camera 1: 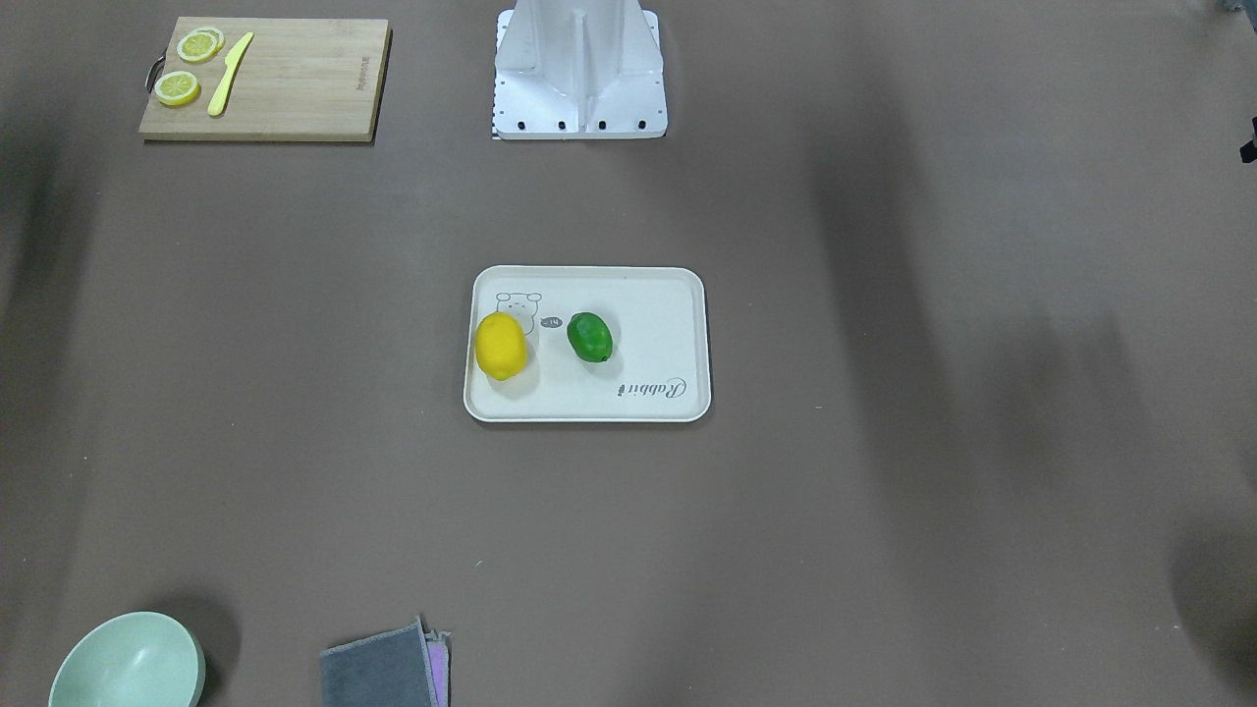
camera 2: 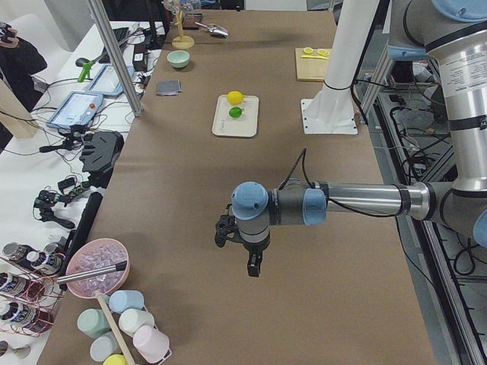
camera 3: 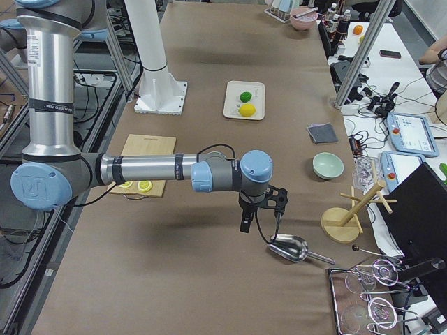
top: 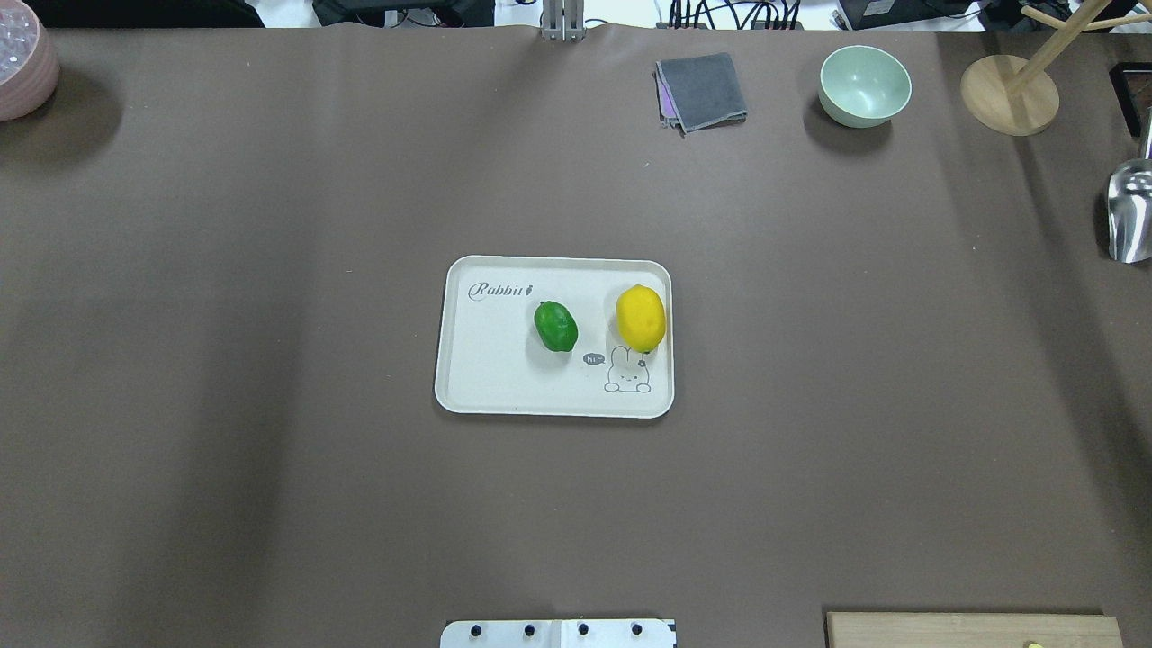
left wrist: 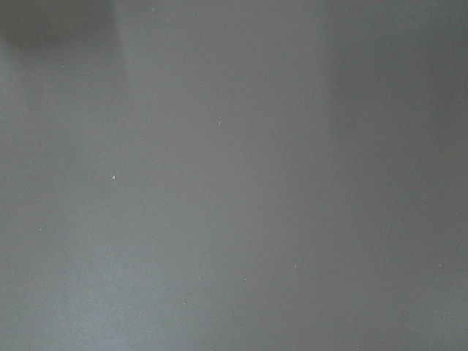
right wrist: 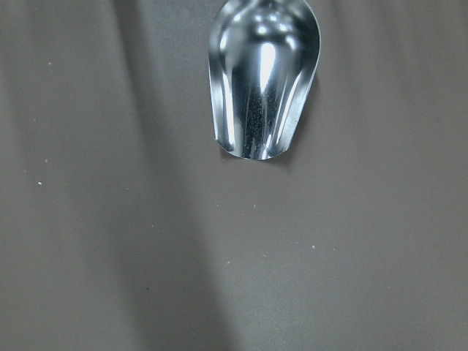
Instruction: Place all lemons on tray
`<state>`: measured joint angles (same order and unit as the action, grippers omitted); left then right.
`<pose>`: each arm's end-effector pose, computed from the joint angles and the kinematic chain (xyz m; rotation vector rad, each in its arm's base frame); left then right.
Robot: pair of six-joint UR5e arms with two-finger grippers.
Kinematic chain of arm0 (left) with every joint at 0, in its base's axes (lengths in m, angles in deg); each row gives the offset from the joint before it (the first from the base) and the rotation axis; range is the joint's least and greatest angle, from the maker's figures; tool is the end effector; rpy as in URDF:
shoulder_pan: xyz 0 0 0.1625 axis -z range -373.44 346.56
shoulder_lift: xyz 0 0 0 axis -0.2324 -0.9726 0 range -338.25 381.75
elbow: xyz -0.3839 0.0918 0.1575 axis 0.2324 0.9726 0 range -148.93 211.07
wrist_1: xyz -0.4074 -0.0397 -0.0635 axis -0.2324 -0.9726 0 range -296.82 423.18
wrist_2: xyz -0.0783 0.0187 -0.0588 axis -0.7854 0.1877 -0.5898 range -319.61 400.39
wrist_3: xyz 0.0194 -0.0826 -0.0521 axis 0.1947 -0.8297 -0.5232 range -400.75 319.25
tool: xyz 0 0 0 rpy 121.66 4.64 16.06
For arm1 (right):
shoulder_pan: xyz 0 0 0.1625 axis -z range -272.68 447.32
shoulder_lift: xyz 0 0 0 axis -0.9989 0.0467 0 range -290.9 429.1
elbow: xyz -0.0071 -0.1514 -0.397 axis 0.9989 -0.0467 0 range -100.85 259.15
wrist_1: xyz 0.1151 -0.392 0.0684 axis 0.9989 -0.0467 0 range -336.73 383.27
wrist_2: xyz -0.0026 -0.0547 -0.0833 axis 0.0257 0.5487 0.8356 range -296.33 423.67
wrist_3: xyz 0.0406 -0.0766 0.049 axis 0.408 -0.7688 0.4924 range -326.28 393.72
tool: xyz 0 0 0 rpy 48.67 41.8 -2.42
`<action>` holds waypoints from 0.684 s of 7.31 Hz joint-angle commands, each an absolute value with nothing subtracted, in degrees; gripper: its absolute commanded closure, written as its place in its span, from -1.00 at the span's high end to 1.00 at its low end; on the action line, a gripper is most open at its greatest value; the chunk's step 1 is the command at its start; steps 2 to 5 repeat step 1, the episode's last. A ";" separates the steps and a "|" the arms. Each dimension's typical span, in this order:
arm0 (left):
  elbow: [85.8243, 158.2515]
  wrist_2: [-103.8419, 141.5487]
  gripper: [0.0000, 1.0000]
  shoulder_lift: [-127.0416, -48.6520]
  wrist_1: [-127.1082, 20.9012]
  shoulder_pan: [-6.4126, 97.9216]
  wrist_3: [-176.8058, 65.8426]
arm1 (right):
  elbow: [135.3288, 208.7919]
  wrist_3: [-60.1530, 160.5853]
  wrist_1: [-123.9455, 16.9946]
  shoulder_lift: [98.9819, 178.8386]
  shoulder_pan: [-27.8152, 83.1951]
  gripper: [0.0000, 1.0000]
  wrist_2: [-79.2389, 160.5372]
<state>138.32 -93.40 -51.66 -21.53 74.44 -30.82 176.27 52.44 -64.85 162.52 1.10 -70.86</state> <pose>-0.0508 -0.3665 0.6450 -0.0248 0.7681 0.1691 0.0321 -0.4754 0.6223 -0.0611 -0.7811 0.2095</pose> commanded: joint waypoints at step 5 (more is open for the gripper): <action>138.38 -93.38 0.97 -52.16 -21.46 74.36 -30.82 | 176.19 52.44 -64.88 162.53 1.10 0.99 -70.89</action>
